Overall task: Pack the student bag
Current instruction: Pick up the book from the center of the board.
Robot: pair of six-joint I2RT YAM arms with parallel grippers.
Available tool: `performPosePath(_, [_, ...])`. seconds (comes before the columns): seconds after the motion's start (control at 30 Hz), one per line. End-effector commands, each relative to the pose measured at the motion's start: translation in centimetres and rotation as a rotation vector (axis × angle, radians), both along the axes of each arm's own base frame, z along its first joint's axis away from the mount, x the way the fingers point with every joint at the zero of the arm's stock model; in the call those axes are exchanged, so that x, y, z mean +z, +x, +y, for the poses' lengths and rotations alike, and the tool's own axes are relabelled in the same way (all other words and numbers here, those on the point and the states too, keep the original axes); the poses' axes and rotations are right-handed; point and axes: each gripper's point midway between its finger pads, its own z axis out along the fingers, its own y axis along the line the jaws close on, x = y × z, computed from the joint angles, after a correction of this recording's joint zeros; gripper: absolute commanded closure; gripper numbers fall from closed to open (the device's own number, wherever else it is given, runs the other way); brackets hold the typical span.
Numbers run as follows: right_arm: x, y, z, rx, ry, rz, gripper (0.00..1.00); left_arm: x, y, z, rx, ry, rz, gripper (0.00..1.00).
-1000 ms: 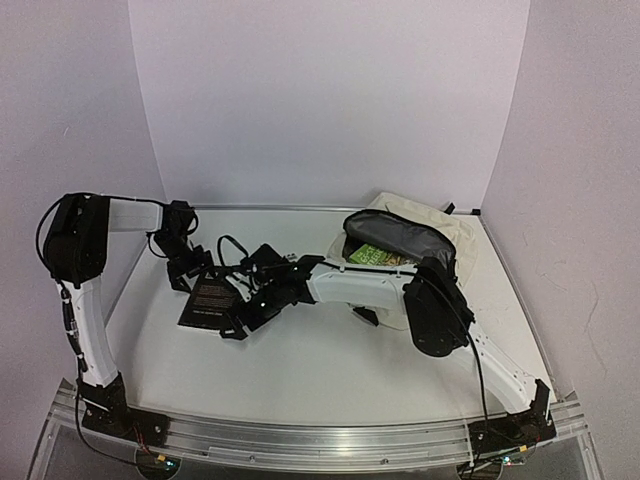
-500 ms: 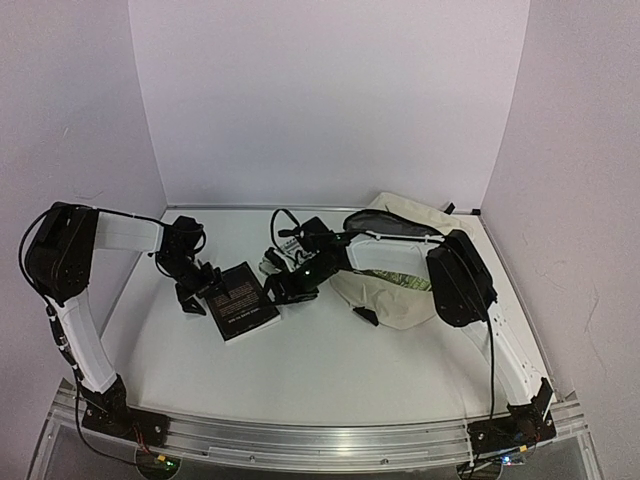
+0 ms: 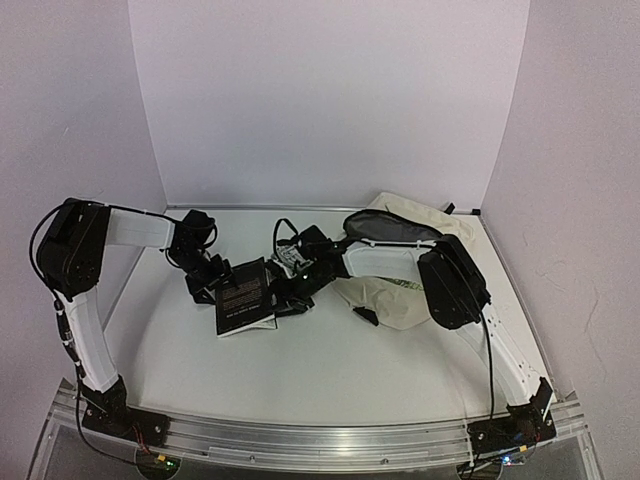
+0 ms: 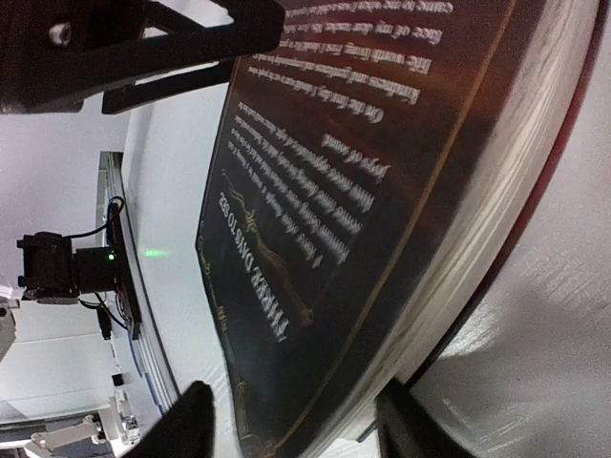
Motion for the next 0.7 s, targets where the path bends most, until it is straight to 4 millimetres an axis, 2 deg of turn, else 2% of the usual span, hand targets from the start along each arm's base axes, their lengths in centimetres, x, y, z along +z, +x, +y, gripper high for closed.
performPosePath(0.0, [4.6, 0.1, 2.5, 0.004, 0.146, -0.001, 0.65, -1.2, -1.5, -4.8, -0.057, -0.097, 0.032, 0.27])
performPosePath(0.03, [4.9, 0.5, 2.3, -0.012, 0.144, -0.004, 0.66, -1.0, -1.6, -5.0, -0.054, -0.105, 0.029, 0.28])
performPosePath(0.17, [6.6, 1.8, 1.4, -0.055, 0.143, -0.046, 0.85, 0.3, -2.2, -4.8, -0.033, -0.109, 0.010, 0.27])
performPosePath(0.27, [8.1, 2.2, 0.8, -0.071, 0.148, -0.079, 1.00, 2.0, -2.3, -4.2, -0.030, -0.093, -0.023, 0.24])
performPosePath(0.33, [9.3, 2.2, 0.4, -0.076, 0.153, -0.104, 1.00, 3.6, -2.2, -3.6, -0.035, -0.065, -0.050, 0.19])
performPosePath(0.47, [13.7, 1.8, -0.6, -0.062, 0.197, -0.213, 1.00, 7.9, -1.5, -3.2, -0.067, -0.068, -0.139, 0.08])
performPosePath(0.53, [15.4, 1.4, -1.4, -0.053, 0.210, -0.278, 1.00, 10.8, -1.1, -3.1, -0.079, -0.107, -0.210, 0.03])
performPosePath(0.67, [20.8, 0.6, -3.1, -0.025, 0.287, -0.375, 1.00, 17.6, -0.6, -3.4, -0.109, -0.302, -0.392, 0.00])
